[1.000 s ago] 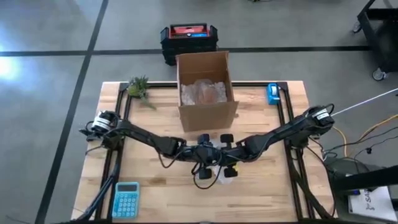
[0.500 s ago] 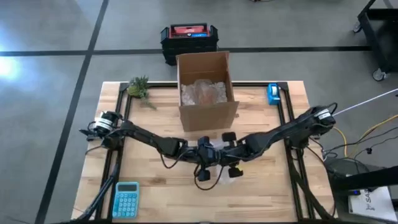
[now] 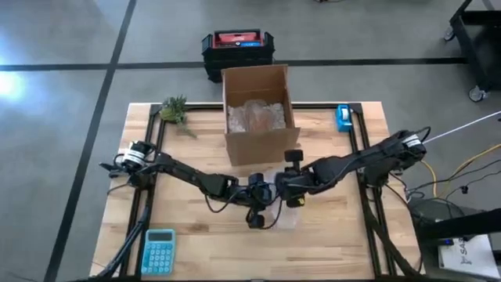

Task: Wrap mug
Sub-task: Wrap the yellow mug with bubble wrap

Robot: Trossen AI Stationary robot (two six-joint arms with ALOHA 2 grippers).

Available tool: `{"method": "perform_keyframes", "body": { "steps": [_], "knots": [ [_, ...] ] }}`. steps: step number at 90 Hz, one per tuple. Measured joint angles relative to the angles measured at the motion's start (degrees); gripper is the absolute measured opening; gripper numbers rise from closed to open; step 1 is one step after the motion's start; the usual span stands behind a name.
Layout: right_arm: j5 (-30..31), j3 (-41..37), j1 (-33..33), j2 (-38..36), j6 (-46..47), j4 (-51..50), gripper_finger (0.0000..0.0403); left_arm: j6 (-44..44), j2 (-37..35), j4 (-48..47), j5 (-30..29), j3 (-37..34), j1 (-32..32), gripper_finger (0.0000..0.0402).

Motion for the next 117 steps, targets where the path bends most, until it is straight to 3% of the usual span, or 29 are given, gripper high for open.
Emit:
{"method": "perform_keyframes", "body": {
  "steps": [8,15,29,42,62,86,102,117],
  "knots": [
    [-2.48,-5.29,-0.32,-0.16,1.51,2.32,0.0002,0.0,-0.02,0.04,0.0,0.0,-0.02,0.0],
    [-6.33,-11.0,-0.43,-0.19,0.77,11.81,0.0002,0.0,-0.07,0.08,0.0,0.02,-0.04,0.0],
    [-8.41,-19.29,-0.66,-0.54,1.06,31.71,0.0002,-0.07,-0.52,0.17,1.05,0.04,-0.09,0.0],
    [-16.81,-22.58,-0.37,0.18,3.14,36.66,0.0002,-1.16,-1.75,-0.17,1.61,0.97,0.06,0.0],
    [-19.02,-22.39,-0.02,0.23,5.23,35.05,0.0002,-1.25,-2.18,-2.22,0.96,1.49,0.26,0.0],
    [-17.93,-9.72,0.1,-4.59,3.64,13.69,0.0002,-1.27,-2.12,-3.53,0.56,1.25,0.33,0.0],
    [-16.57,-6.86,0.44,-5.37,1.24,14.85,0.0002,-1.27,-2.12,-3.52,0.56,1.25,0.39,0.0],
    [-15.52,-13.07,-0.41,-5.21,3.65,18.13,0.0002,-1.29,-2.16,-3.17,0.46,1.37,0.44,0.0]
  ]
}}
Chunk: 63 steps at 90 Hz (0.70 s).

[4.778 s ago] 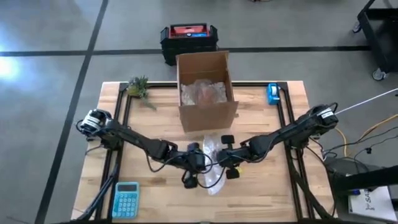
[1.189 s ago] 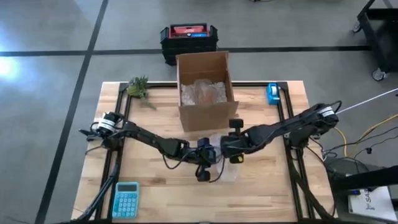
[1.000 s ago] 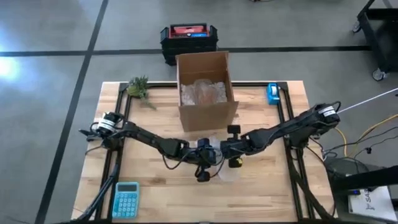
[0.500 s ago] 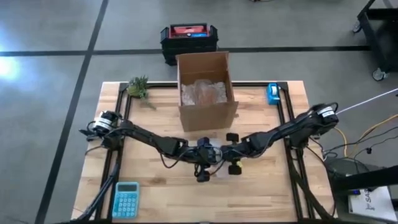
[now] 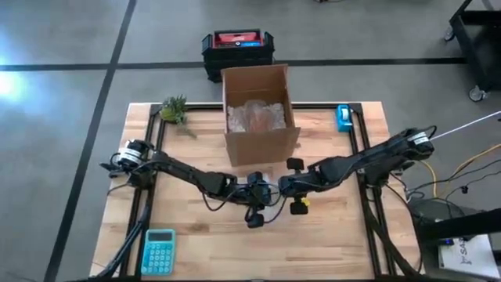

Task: Wrap mug
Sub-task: Wrap the yellow mug with bubble wrap

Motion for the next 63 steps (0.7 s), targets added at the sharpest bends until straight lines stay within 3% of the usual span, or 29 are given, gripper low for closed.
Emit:
{"method": "perform_keyframes", "body": {
  "steps": [25,63],
  "knots": [
    [-0.56,-7.96,0.84,-0.02,3.17,15.39,0.0002,-0.01,-1.01,0.56,0.2,0.92,-0.05,0.0],
    [-1.01,-9.66,0.85,0.11,3.68,16.83,0.0002,0.86,-1.18,1.34,0.67,0.99,0.79,0.0]
  ]
}}
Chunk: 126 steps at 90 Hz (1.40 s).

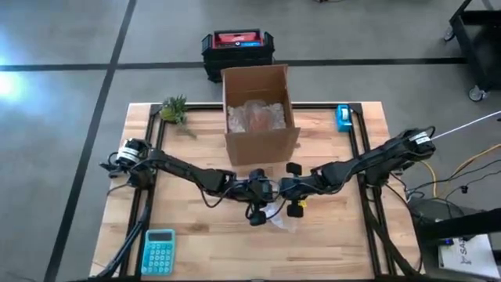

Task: Wrap mug
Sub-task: Wrap the yellow mug with bubble wrap

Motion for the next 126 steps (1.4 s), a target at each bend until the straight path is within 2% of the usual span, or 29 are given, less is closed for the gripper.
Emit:
{"method": "perform_keyframes", "body": {
  "steps": [22,46,67,78,88,110,126],
  "knots": [
    [0.13,-3.32,0.02,-0.09,3.49,1.49,0.0002,0.45,0.0,-0.32,0.91,0.0,0.06,0.0],
    [-1.76,-4.09,0.11,0.64,4.37,-2.42,0.0002,0.71,0.11,-6.46,0.1,-0.2,0.08,0.0],
    [-2.54,-4.09,0.22,4.57,4.02,6.86,0.0002,1.74,0.11,-1.97,0.5,-0.13,0.15,0.0],
    [-2.67,-4.02,0.33,7.41,2.93,9.95,0.0002,1.76,0.11,-0.2,3.45,0.0,0.15,0.0],
    [-2.49,-2.87,0.28,7.02,2.54,4.05,0.0002,1.75,0.11,-0.97,3.79,-0.18,0.13,0.0],
    [-2.14,5.92,0.28,2.74,0.9,-19.59,0.0002,1.71,0.11,-1.65,3.44,-0.5,0.13,0.0],
    [-2.18,13.24,0.4,1.1,-0.65,-24.4,0.0002,1.73,0.11,-1.55,3.44,-0.5,0.12,0.0]
  ]
}}
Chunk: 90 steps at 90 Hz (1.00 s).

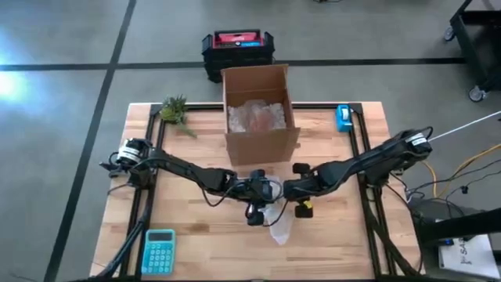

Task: Wrap mug
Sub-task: Wrap the yellow mug with bubble wrap

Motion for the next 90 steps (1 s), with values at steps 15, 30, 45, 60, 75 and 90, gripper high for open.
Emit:
{"method": "perform_keyframes", "body": {
  "steps": [15,30,45,60,75,90],
  "knots": [
    [-0.04,5.61,1.93,-0.35,-4.23,4.34,0.0002,0.0,-0.47,0.02,0.0,0.0,0.0,0.0],
    [1.13,4.72,2.57,2.73,-5.47,12.1,0.0002,-0.05,-0.76,-0.06,0.02,0.0,0.0,0.0],
    [3.73,3.59,2.68,7.35,-4.36,11.54,0.0002,-0.71,-0.76,-2.93,1.04,-0.37,-0.3,0.0001],
    [3.36,3.06,2.81,9.24,-3.64,12.26,0.0002,-1.44,-2.48,-5.6,0.98,-0.02,-0.1,0.0041],
    [3.34,2.27,2.75,9.11,-3.56,12.98,0.0002,-2.03,-8.15,-8.16,1.73,0.0,-0.09,0.0096],
    [3.34,1.53,2.75,9.09,-3.4,14.07,0.0002,-4.72,-14.81,-18.57,-7.09,-0.28,-0.59,0.0122]
  ]
}}
